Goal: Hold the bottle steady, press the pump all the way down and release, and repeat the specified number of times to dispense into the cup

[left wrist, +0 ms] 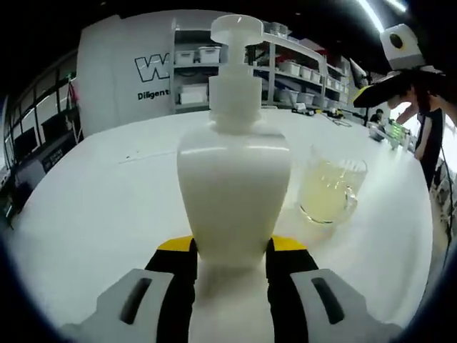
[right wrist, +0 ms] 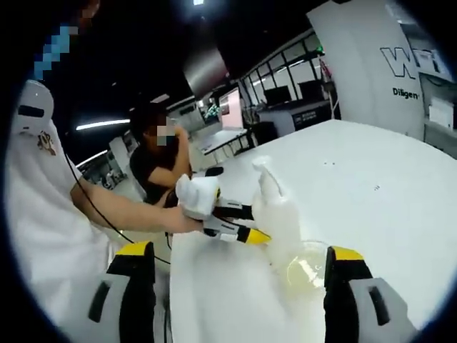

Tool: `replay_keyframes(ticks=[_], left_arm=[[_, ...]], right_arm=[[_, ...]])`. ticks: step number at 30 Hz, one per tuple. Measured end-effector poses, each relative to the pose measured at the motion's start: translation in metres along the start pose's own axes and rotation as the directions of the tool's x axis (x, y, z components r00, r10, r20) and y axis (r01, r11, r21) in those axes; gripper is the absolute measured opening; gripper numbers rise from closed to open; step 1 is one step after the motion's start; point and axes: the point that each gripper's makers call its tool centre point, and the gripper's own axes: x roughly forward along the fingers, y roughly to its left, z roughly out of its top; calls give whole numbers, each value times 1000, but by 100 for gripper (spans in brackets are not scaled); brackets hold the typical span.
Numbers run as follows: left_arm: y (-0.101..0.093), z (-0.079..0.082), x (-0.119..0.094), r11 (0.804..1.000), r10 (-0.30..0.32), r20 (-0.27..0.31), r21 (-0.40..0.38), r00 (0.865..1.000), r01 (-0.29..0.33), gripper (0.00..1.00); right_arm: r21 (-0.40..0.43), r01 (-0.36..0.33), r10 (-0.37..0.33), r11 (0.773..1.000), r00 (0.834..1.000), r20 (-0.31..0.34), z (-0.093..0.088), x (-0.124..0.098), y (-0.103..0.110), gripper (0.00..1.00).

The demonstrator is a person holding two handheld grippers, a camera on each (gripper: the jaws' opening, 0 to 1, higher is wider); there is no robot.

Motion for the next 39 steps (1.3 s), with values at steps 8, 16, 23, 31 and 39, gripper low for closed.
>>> replay_keyframes(ticks=[8, 16, 23, 31, 39], left_arm=[[21, -2, -4, 998, 59, 13, -38, 998, -59, 36], [55, -7, -17, 983, 158, 11, -97, 987, -157, 36], [70, -13, -25, 973, 200, 9, -118, 980, -197, 36], [82, -20, -37, 964, 234, 3, -127, 972, -232, 36], [95, -27, -49, 953, 272, -2, -142, 962, -269, 36]], right_arm=[[7, -3, 4, 1000, 1000, -6, -2, -1, 1, 100], [6, -2, 2, 1000, 1000, -8, -1, 0, 1, 99], [-5, -5, 5, 1000, 1000, -18, 1, 3, 1, 97], [-2, -16, 16, 1000, 1000, -21, 1, 4, 2, 97], [-8, -27, 27, 1000, 999, -30, 3, 6, 6, 97]])
